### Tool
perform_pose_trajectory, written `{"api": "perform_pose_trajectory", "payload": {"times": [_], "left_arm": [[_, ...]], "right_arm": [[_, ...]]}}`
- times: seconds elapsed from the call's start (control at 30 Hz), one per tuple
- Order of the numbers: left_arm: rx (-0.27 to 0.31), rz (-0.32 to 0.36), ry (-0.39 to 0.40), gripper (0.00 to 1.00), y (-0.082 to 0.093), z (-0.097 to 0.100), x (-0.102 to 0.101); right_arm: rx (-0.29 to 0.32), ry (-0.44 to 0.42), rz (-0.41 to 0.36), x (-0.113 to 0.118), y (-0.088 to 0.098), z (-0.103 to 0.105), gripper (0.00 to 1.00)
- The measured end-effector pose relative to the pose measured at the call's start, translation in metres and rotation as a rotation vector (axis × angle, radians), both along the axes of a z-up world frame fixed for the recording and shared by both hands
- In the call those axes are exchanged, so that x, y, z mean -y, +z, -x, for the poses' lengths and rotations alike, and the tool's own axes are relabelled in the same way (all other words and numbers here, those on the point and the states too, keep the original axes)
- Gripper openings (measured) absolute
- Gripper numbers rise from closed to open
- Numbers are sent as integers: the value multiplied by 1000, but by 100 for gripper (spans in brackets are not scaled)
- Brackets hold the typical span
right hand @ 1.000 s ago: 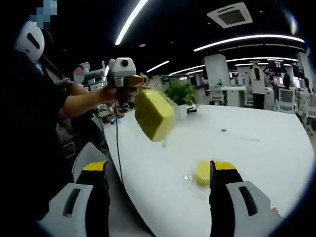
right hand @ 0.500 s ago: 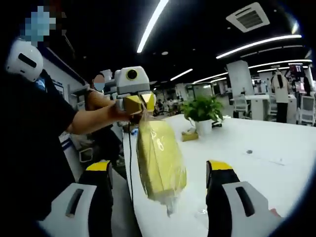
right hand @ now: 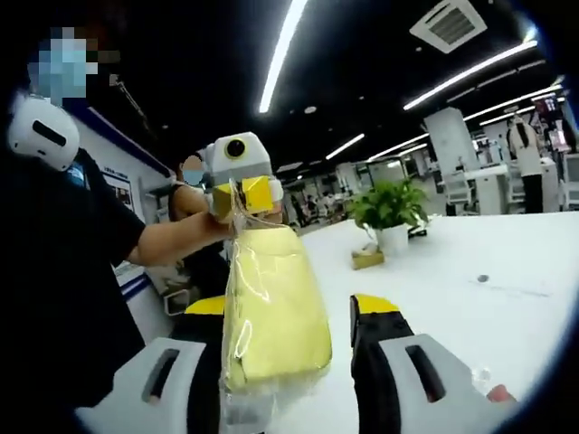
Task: Compare the silicone blocks by pressing each to a similar depth, holding the contact briefly, and releasing to observe deformation and rebound differences across the visible hardness samples.
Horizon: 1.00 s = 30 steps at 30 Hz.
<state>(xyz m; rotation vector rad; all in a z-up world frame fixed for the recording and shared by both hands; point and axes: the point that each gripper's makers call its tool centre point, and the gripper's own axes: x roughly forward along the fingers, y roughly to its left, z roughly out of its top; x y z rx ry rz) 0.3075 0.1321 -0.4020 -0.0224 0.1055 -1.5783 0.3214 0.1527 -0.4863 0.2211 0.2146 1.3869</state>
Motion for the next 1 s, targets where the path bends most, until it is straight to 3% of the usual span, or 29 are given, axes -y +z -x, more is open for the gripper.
{"api": "perform_pose_trajectory", "payload": {"times": [0.13, 0.23, 0.27, 0.3, 0.33, 0.37, 0.43, 0.77, 1.0], "left_arm": [[-8, -7, 25, 0, -5, -5, -8], [-20, 5, 48, 0, -8, -8, -14], [-30, 10, 48, 0, -8, -8, -16], [-25, 10, 64, 0, -9, -10, -18], [-27, 11, 64, 0, -10, -10, -20], [-36, 10, 64, 0, -11, -10, -21], [-33, 10, 86, 0, -13, -13, -21], [-39, 0, 134, 0, -17, -23, -27], [-43, 6, 147, 0, -16, -22, -28]], "right_arm": [[-14, 37, -8, -13, -8, 0, 34], [41, 66, -24, -22, -6, 5, 30], [36, 71, -26, -24, -6, 5, 29], [-31, 96, -36, -27, -8, 7, 27], [-13, 91, -33, -27, -8, 5, 26], [29, 93, -22, -28, -9, 3, 24], [14, 88, -16, -29, -11, 0, 22], [53, 54, 74, -30, -14, -9, 11], [28, 97, 98, -29, -13, -6, 8]]}}
